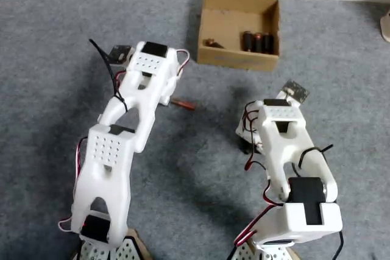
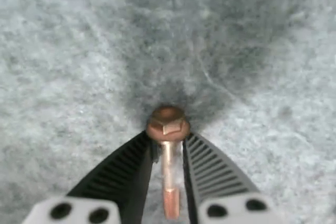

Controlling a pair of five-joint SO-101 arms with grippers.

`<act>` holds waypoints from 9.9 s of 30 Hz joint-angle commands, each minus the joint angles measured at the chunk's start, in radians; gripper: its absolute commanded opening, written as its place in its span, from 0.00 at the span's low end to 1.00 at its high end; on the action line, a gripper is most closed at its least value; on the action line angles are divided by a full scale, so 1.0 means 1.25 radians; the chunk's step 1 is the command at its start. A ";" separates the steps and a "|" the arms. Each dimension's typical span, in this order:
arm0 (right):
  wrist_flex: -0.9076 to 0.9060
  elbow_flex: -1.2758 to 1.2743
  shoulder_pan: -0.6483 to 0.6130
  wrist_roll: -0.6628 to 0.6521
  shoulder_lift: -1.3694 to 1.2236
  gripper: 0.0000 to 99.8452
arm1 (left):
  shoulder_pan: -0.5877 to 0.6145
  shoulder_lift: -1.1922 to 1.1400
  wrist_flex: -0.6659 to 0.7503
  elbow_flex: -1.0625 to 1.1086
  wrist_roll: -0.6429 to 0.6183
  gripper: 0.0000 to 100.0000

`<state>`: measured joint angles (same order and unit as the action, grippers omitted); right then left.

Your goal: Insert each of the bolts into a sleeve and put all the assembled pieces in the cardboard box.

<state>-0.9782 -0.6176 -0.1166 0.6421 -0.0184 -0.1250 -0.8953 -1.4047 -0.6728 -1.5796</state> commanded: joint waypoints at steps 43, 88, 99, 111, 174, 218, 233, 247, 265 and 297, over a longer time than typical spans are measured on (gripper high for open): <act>-0.283 0.060 -0.035 -0.098 0.195 0.00 | -0.107 0.710 -0.276 0.388 0.221 0.01; 1.027 -0.953 -0.203 -0.619 0.811 0.00 | -0.239 0.763 0.367 0.760 0.761 0.01; 0.985 -0.953 -0.204 -0.517 0.811 0.01 | -0.204 0.945 0.481 0.776 0.842 0.01; 0.986 -0.953 -0.204 -0.520 0.812 0.01 | -0.273 1.105 0.702 0.953 0.845 0.01; 1.054 -0.953 -0.260 -0.522 0.818 0.01 | -0.296 1.201 1.059 1.307 0.845 0.01; 1.055 -0.953 -0.159 -0.520 0.818 0.01 | -0.386 1.197 0.950 1.374 0.965 0.38; 1.049 -0.953 -0.158 -0.519 0.814 0.01 | -0.384 1.201 0.927 1.341 0.961 0.45; 1.048 -0.935 -0.083 -0.514 0.812 0.01 | -0.166 1.200 0.809 1.330 0.752 0.45; 0.495 -0.487 -0.035 -0.447 0.811 0.01 | -0.174 1.195 0.738 1.374 0.750 0.45; 0.493 0.283 0.052 -0.514 0.095 0.01 | -0.177 1.194 0.816 1.429 0.754 0.01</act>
<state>-0.3613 -0.4442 -0.0614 0.0084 0.1519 -0.3460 0.5900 -0.4595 1.0994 -0.6375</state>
